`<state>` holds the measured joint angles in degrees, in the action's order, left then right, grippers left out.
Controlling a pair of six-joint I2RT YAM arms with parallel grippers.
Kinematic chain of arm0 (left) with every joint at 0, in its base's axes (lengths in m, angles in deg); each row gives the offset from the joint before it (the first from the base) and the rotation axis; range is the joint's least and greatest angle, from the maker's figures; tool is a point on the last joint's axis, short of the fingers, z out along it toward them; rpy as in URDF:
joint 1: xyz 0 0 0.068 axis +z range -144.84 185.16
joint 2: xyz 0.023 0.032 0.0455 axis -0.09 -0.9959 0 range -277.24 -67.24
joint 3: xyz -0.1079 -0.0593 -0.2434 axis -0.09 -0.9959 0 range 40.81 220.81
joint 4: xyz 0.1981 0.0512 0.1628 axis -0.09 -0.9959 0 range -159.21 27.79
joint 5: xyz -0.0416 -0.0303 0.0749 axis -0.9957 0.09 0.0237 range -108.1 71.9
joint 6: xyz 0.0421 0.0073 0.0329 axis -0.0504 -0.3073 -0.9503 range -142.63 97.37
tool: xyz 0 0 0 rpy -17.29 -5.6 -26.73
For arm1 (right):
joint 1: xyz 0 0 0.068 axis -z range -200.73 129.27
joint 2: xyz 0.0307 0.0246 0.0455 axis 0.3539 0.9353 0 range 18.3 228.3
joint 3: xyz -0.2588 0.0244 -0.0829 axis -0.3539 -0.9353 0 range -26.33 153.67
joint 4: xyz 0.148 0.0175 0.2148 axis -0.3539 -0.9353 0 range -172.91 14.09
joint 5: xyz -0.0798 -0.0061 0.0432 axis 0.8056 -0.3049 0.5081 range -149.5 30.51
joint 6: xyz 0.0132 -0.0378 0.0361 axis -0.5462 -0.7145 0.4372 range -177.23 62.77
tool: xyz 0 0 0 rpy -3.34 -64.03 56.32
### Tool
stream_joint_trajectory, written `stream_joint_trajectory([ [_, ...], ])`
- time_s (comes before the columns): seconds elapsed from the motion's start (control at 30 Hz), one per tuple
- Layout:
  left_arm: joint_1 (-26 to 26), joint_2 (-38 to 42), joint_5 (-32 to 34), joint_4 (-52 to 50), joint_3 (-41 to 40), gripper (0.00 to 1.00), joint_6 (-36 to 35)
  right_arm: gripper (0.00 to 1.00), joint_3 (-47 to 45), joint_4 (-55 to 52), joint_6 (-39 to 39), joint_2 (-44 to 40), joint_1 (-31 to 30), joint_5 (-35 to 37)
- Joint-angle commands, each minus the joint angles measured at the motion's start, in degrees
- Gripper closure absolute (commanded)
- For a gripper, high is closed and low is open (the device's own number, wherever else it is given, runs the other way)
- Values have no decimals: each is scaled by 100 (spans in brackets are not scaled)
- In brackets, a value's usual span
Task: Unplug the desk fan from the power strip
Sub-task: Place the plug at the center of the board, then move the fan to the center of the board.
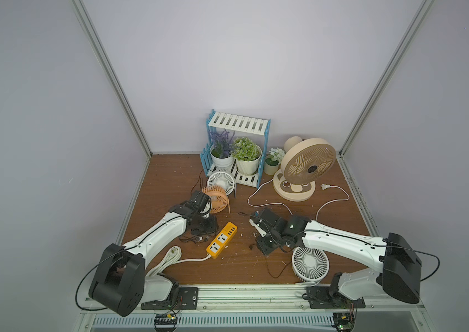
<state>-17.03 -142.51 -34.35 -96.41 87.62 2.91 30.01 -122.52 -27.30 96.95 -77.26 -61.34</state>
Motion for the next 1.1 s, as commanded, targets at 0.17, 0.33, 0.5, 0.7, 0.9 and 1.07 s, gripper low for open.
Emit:
stream_joint_trajectory([
  [0.17, -36, 357, 356, -5, 478, 54, 297, 47, -59, -1973, 2455, -1343, -32, 516],
  [0.33, -39, 543, 446, -8, 586, 53, 363, 47, -462, -1804, 3876, -1533, -745, -411],
  [0.5, -38, 480, 402, 28, 613, 52, 369, 45, -409, -2395, 4054, -1231, -1267, -556],
  [0.7, -39, 386, 319, -29, 626, 52, 299, 44, -452, -3104, 4120, -1114, -1180, 35],
  [0.9, -36, 494, 386, -12, 554, 52, 292, 45, -950, -3156, 4291, -1625, -390, 960],
  [1.07, -37, 561, 441, -65, 561, 52, 261, 45, -871, -2991, 3727, -1640, 386, 1455],
])
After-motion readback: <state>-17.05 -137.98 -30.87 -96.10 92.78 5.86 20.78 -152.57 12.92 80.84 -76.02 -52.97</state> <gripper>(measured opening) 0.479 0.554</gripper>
